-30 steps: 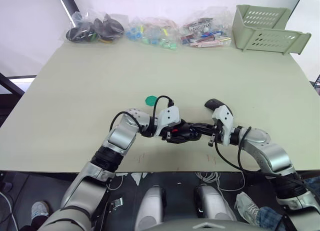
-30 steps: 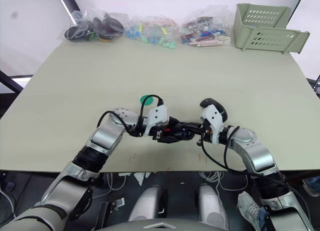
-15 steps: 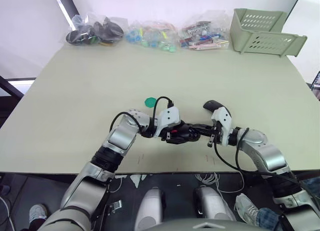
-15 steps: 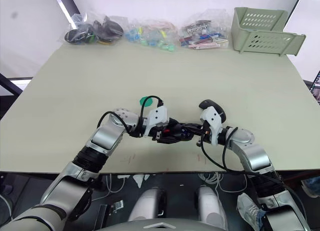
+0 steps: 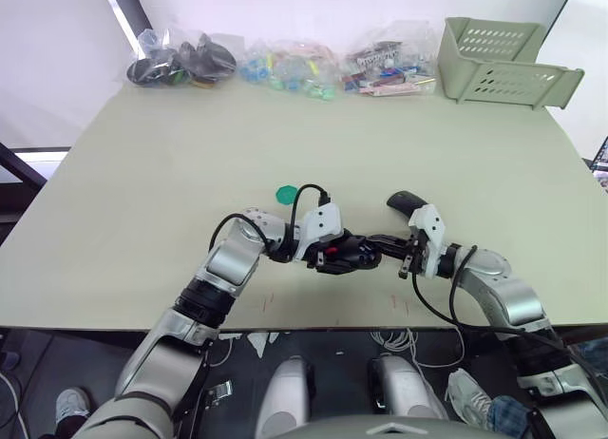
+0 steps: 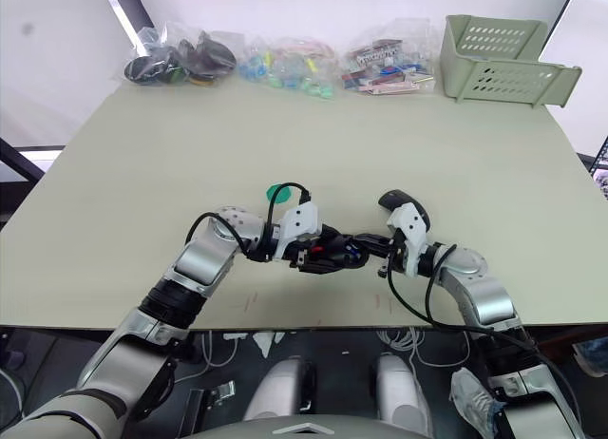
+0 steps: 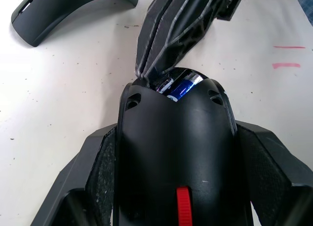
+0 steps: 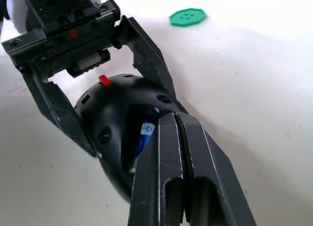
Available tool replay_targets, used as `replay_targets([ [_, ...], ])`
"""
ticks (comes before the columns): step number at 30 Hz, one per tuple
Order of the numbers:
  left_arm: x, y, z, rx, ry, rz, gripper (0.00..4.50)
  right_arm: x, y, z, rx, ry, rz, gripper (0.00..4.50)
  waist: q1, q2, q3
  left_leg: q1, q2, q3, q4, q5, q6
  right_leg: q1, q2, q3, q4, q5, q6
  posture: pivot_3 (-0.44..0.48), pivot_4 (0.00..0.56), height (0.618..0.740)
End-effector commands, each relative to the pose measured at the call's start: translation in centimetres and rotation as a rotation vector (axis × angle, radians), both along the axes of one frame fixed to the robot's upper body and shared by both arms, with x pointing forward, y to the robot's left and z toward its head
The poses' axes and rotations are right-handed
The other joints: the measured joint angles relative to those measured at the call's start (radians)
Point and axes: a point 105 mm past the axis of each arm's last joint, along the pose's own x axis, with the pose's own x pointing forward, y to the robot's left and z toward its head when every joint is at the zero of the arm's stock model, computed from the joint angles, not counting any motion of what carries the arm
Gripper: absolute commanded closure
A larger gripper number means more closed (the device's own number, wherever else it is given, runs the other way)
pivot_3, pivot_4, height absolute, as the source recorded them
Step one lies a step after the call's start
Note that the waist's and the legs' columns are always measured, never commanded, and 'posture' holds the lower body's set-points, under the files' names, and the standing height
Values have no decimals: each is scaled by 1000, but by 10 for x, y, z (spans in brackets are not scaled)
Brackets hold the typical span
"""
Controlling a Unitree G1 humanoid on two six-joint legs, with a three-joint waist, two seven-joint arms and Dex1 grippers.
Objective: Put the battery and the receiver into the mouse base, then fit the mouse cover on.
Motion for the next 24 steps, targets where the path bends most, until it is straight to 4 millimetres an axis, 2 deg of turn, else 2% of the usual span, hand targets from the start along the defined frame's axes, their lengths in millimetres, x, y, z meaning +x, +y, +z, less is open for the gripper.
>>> replay_targets([
  [1,3,4,0,1,-14,18,1512,-6,-4,36,61,-73,37,4493,1,1,1,0,0,0,0,0,0,0,0,0,0,0,0,0,150,740],
  [3,3,5,0,3,-15,18,1512,-14,-12,52,57,-92,64,4493,1,2,2,0,0,0,0,0,0,0,0,0,0,0,1,0,150,740],
  [5,3,5,0,4,-15,19,1512,-21,-22,60,10,-106,89,4493,2,2,2,0,0,0,0,0,0,0,0,0,0,-2,3,0,150,740],
  [13,4,6,-3,8,-17,13,1512,-37,-69,60,-129,-78,88,4493,4,1,3,0,0,0,0,0,0,0,0,0,-2,-4,0,0,150,740],
  [16,4,7,-2,8,-21,11,1512,-44,-83,59,-179,-81,100,3769,5,1,3,0,0,0,0,0,0,0,-1,0,-2,-4,0,0,150,740],
  [18,4,7,-2,8,-22,10,1512,-47,-88,60,-180,-75,98,2811,5,1,3,0,0,1,0,0,0,0,-1,0,-2,-4,0,0,150,740],
  [19,4,7,-3,8,-23,9,1512,-48,-90,61,-181,-74,95,2194,5,1,3,0,0,1,0,0,0,0,-1,0,-2,-4,1,0,150,740],
  [22,5,8,-3,9,-24,10,1512,-50,-94,59,-192,-73,85,1042,6,1,3,0,0,0,0,0,0,0,0,0,-2,-4,1,0,150,740],
  [24,5,8,-3,9,-24,10,1512,-51,-95,57,-192,-75,77,31,6,1,3,0,0,1,0,0,0,0,-1,0,-2,-4,1,0,150,740],
])
